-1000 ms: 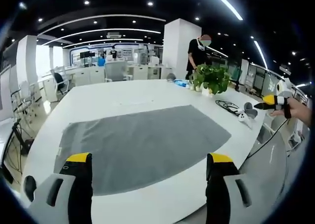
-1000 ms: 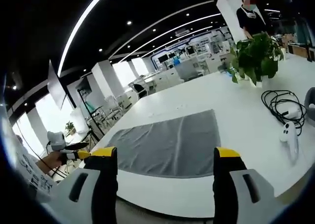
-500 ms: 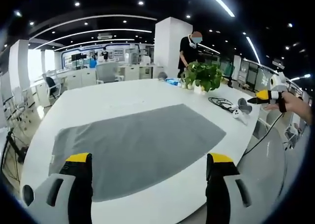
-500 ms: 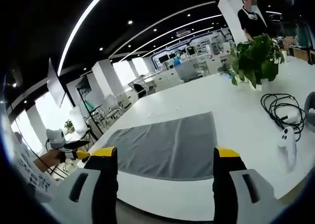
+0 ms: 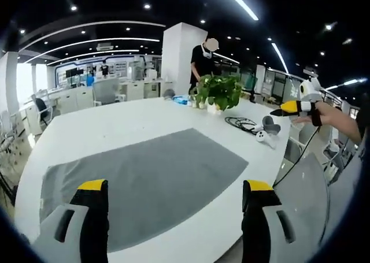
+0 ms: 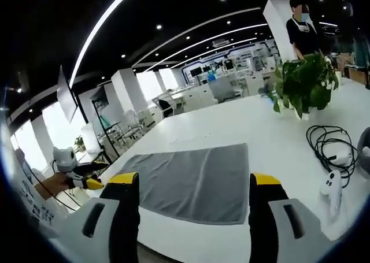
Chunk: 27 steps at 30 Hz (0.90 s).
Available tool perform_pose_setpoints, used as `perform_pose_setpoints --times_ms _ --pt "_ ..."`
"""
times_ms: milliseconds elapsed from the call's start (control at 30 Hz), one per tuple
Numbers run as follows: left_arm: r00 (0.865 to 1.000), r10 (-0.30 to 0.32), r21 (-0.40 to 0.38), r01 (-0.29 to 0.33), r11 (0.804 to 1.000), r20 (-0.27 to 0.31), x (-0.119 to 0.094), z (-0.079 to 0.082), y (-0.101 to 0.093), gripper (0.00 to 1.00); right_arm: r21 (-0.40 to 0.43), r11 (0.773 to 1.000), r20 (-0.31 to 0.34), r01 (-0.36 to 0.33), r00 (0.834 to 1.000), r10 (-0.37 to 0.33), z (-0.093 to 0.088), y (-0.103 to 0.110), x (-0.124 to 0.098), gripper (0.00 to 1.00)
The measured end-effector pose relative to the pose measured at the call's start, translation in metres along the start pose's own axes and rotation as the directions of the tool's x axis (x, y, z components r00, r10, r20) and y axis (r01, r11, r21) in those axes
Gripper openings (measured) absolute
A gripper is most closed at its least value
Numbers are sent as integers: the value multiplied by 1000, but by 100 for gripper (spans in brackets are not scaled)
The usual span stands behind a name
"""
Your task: Fold the towel on the table until its edges align and the towel forms a compact rectangular stack.
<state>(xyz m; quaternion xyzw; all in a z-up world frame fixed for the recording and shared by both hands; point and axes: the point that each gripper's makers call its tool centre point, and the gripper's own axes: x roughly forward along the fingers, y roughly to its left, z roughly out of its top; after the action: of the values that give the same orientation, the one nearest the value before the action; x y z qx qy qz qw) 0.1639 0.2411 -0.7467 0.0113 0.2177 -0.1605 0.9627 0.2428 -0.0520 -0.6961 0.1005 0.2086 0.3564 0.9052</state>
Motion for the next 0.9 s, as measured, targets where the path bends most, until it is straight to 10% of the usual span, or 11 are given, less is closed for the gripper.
perform_pose_setpoints --times_ms 900 --pt "989 -148 28 148 989 -2 53 15 -63 93 -113 993 4 -43 999 44 63 -31 21 74"
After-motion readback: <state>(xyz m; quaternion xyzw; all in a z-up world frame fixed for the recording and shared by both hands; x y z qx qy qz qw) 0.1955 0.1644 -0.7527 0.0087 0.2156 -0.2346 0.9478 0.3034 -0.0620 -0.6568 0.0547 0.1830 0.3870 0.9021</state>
